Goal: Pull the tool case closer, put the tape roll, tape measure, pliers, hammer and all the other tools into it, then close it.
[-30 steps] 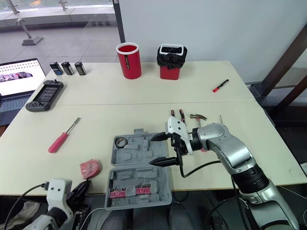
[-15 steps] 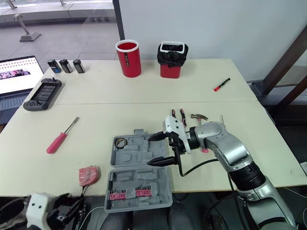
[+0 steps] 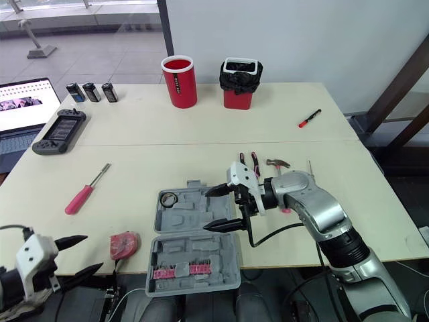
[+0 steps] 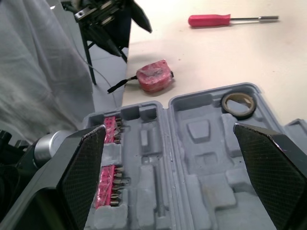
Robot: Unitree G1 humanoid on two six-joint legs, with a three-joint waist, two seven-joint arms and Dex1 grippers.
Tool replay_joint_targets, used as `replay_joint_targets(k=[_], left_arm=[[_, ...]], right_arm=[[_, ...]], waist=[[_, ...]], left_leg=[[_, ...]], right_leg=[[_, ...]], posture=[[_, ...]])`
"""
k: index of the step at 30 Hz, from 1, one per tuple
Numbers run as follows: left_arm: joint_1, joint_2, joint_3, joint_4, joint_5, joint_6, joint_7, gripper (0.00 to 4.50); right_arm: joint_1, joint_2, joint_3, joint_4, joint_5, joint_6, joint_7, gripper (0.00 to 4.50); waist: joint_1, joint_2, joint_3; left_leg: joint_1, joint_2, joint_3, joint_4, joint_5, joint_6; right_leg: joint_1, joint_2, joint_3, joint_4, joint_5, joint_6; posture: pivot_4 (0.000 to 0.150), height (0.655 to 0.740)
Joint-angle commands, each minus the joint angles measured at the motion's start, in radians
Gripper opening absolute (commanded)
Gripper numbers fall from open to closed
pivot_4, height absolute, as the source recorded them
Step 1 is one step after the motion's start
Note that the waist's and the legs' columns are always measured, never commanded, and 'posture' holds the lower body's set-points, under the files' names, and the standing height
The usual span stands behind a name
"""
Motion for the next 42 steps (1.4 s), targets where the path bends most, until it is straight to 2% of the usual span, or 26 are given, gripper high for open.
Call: replay_joint_targets(k=[1,10,15,21,27,30,38,42], left_arm=[[-0.067,0.036,-0.065,0.075,0.027,-0.037,-0.083,4.43],[-0.334,0.024,-0.224,0.335,0.134,-0.168,-0.141,4.43],[-0.411,0.013,-0.291,0.435,0.177,-0.24,-0.17,4.43],[-0.413,0.014,-0.325,0.378,0.167,-0.235,-0.177,4.43],[-0.398,0.039,-0.291,0.194,0.097,-0.101,-0.152,4.43],[-0.388,0.057,-0.283,0.16,0.095,-0.061,-0.153,4.43],[-0.368,0.067,-0.264,0.163,0.097,-0.036,-0.149,4.43],[-0.369,0.062,-0.273,0.241,0.131,-0.087,-0.146,4.43]], right_arm=[[0.018,0.0,-0.036,-0.061,0.021,0.003,-0.03,4.5],[0.049,-0.004,-0.054,-0.11,0.027,0.022,-0.093,4.5],[0.038,-0.007,-0.063,-0.109,0.029,0.032,-0.11,4.5],[0.029,-0.019,-0.063,-0.103,0.017,0.033,-0.11,4.5],[0.022,-0.025,-0.06,-0.093,0.016,0.028,-0.111,4.5],[0.017,-0.019,-0.053,-0.088,0.014,0.025,-0.111,4.5],[0.016,-0.019,-0.049,-0.08,0.008,0.015,-0.108,4.5],[0.015,-0.019,-0.047,-0.079,0.005,0.012,-0.107,4.5]], waist=[[-0.002,0.0,0.0],[0.001,0.0,0.0],[0.0,0.001,0.0],[0.001,0.002,-0.001],[0.001,0.002,-0.001],[0.0,0.002,-0.001],[-0.001,0.002,-0.001],[0.0,0.002,-0.001]], left_leg=[[0.001,0.002,0.0,0.0,0.0,0.0],[0.002,0.01,-0.002,0.001,0.001,0.0],[0.003,0.01,-0.002,0.002,0.002,-0.002],[0.006,0.01,-0.001,0.003,0.002,-0.002],[0.006,0.011,-0.001,0.008,0.002,-0.002],[0.006,0.011,-0.001,0.009,0.002,-0.002],[0.006,0.011,-0.001,0.009,0.002,-0.002],[0.006,0.011,-0.001,0.01,0.002,-0.002]], right_leg=[[0.0,0.001,0.0,0.001,0.0,0.0],[-0.002,0.011,0.0,0.006,0.002,-0.003],[-0.002,0.011,0.001,0.007,0.002,-0.003],[-0.002,0.012,0.002,0.014,0.002,-0.003],[-0.001,0.013,0.003,0.018,0.001,-0.004],[-0.001,0.013,0.003,0.018,0.001,-0.004],[-0.002,0.014,0.004,0.018,0.001,-0.004],[-0.002,0.014,0.004,0.018,0.001,-0.004]], posture=[[0.15,0.74],[0.15,0.74],[0.15,0.74],[0.15,0.74],[0.15,0.74],[0.15,0.74],[0.15,0.74],[0.15,0.74]])
